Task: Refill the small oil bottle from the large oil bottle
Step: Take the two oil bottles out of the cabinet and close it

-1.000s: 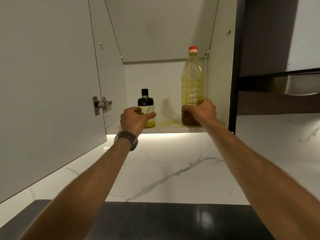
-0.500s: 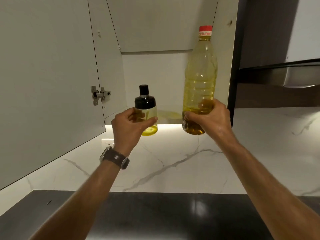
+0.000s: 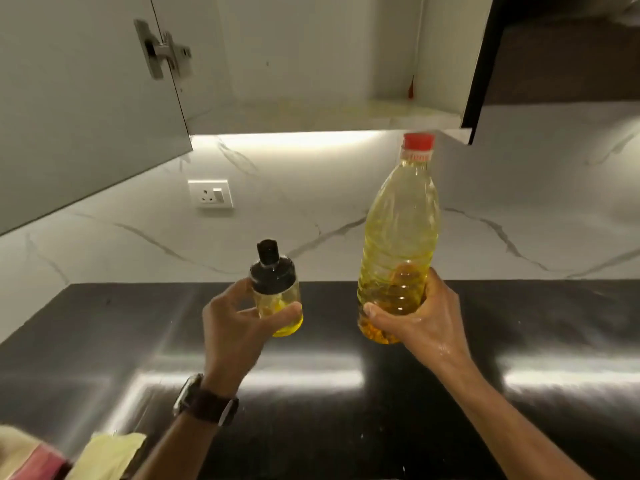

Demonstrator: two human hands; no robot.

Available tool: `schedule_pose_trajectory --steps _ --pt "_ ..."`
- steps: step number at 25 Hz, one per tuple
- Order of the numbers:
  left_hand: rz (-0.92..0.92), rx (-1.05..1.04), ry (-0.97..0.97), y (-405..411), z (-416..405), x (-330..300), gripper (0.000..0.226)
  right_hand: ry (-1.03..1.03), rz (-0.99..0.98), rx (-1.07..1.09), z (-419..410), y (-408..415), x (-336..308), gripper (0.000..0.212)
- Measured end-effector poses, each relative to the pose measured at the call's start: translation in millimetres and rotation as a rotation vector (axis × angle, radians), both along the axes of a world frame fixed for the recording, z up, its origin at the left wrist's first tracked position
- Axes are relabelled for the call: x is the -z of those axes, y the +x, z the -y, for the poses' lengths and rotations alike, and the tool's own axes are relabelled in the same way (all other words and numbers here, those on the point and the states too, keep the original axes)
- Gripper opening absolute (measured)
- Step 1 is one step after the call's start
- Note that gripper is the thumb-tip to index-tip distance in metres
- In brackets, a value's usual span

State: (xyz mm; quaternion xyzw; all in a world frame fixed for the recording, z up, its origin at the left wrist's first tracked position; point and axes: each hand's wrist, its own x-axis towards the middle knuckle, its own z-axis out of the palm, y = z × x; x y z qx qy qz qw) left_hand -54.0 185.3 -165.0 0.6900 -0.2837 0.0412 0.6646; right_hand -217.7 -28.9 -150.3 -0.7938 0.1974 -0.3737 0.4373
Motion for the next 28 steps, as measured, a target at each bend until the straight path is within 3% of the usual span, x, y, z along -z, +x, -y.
schedule_pose_trajectory --steps 3,7,16,28 --pt "-0.047 0.054 0.048 -15.1 -6.9 45.4 0.058 0.061 -0.067 -0.010 -17.1 -10.7 52.4 0.076" --pt "0.009 -0.078 0.263 -27.5 -11.8 102.1 0.072 0.078 -0.149 0.017 -29.7 -19.0 114.4 0.066" --pt "-0.207 0.090 0.358 -36.4 -8.1 213.1 0.061 0.167 -0.311 0.085 -25.0 -25.7 219.4 0.070" --pt "-0.387 0.119 0.488 -21.7 2.2 271.9 0.072 0.323 -0.435 0.097 -15.3 -34.2 295.1 0.079"
